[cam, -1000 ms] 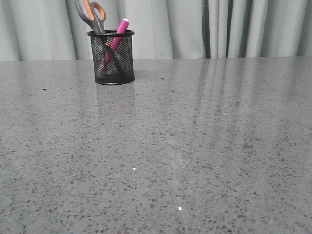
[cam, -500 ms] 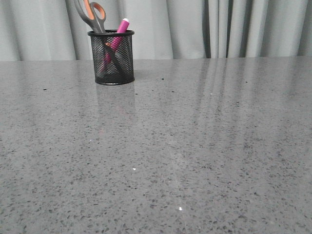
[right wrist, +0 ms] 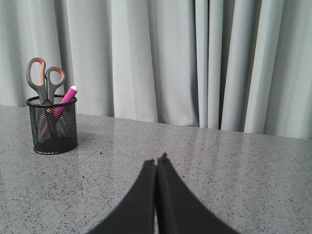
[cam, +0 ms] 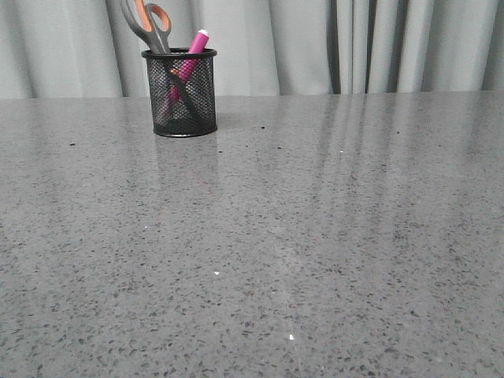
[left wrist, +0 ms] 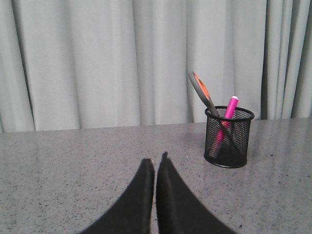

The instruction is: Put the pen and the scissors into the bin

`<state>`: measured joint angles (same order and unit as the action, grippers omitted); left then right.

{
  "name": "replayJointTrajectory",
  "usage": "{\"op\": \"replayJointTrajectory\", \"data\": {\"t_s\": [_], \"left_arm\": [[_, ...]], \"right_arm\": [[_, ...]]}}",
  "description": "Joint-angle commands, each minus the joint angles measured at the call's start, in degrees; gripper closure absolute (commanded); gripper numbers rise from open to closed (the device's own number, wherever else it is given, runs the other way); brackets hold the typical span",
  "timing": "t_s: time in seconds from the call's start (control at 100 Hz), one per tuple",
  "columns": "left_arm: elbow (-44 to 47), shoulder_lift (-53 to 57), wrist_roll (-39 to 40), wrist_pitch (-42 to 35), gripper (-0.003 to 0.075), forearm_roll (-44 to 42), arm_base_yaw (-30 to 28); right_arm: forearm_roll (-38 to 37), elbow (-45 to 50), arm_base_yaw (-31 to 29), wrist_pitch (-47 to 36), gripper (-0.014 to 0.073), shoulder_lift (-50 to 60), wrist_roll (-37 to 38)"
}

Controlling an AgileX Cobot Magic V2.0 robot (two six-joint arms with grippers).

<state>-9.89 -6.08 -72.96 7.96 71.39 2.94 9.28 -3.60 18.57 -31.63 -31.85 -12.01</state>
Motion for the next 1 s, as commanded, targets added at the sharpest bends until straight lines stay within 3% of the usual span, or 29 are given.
{"op": "replayJointTrajectory", "data": {"t_s": [0.0,0.12,0.17,0.23,0.41,0.55,0.99], "left_arm": [[-1.5,-0.6,9.7,-1.3,0.0739,-9.6,0.0],[-0.8,-0.6,45.4,-1.7,0.0739,-43.2,0.0],[0.1,-0.6,56.1,-2.2,0.0739,-53.9,0.0],[1.7,-0.1,63.3,-2.7,0.0739,-62.9,0.0],[8.1,4.8,70.6,-5.7,0.0739,-71.0,0.0],[12.7,8.2,70.8,-6.6,0.0739,-70.7,0.0],[12.5,8.2,70.8,-4.2,0.0739,-66.2,0.0]], "right_arm": [[-0.8,-1.5,-0.3,-4.6,0.0665,0.0,-0.4],[-0.8,-1.5,-0.3,-4.6,0.0665,0.0,-0.4],[-0.8,-1.5,-0.3,-4.6,0.0665,0.0,-0.4],[-0.8,-1.5,-0.3,-4.6,0.0665,0.0,-0.4],[-0.8,-1.5,-0.3,-4.6,0.0665,0.0,-0.4],[-0.8,-1.5,-0.3,-4.6,0.0665,0.0,-0.4],[-0.8,-1.5,-0.3,-4.5,0.0665,0.0,-0.4]]}}
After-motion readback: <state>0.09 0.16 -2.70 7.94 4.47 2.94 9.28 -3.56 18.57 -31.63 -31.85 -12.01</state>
